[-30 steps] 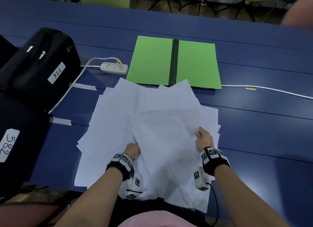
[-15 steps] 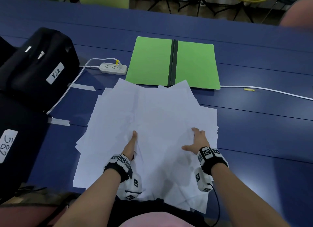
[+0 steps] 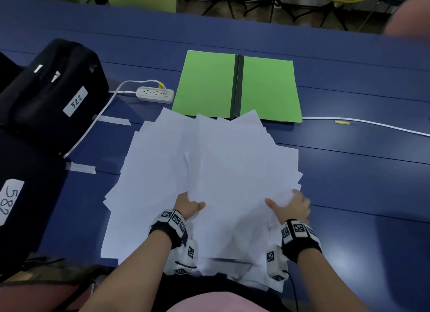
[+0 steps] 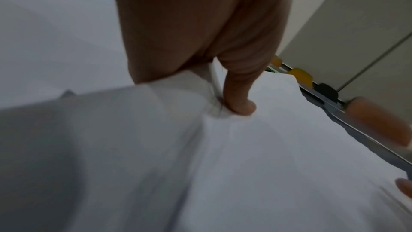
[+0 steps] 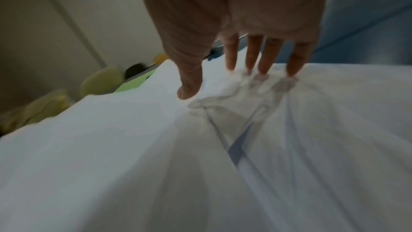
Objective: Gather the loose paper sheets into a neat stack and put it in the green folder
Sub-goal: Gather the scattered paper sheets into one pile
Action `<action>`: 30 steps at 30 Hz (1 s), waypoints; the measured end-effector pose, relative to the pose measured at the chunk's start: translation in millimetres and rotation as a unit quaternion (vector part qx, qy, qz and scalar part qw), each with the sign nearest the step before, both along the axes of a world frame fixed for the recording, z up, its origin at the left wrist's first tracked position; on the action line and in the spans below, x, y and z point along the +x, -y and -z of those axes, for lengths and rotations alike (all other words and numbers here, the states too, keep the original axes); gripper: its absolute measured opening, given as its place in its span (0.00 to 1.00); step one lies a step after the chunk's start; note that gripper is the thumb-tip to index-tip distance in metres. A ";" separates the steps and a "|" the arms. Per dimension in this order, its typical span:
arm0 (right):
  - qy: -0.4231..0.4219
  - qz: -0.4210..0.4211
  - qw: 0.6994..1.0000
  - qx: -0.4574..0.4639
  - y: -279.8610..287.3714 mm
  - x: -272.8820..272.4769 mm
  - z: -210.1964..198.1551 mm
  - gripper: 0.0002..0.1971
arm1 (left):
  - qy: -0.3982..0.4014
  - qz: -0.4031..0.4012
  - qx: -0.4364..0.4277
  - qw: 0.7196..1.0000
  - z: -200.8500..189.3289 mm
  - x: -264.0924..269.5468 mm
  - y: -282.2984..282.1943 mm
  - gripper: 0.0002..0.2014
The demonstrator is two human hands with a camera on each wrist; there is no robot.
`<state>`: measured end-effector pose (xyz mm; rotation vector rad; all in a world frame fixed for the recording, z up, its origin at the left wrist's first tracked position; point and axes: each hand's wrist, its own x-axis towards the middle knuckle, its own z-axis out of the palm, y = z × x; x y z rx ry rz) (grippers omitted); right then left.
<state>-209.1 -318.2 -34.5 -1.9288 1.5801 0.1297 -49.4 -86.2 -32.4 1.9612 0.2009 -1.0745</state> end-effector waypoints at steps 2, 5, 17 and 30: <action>0.049 0.066 0.996 0.035 6.8 -11.3 -3.2 0.52 | -0.027 -0.026 -0.023 0.999 -3.9 0.4 -0.6 0.14; 0.114 0.052 0.983 0.134 18.8 -23.3 -5.9 0.49 | -0.071 -0.047 -0.060 0.995 -6.9 2.2 -0.7 0.15; 0.105 0.166 0.963 0.182 24.5 -14.9 -8.1 0.44 | 0.135 -0.025 0.074 0.988 4.7 17.1 -0.5 0.18; -0.093 0.081 0.991 0.055 -13.3 2.0 8.1 0.40 | 0.130 -0.249 0.177 0.943 -7.5 74.9 -118.0 0.46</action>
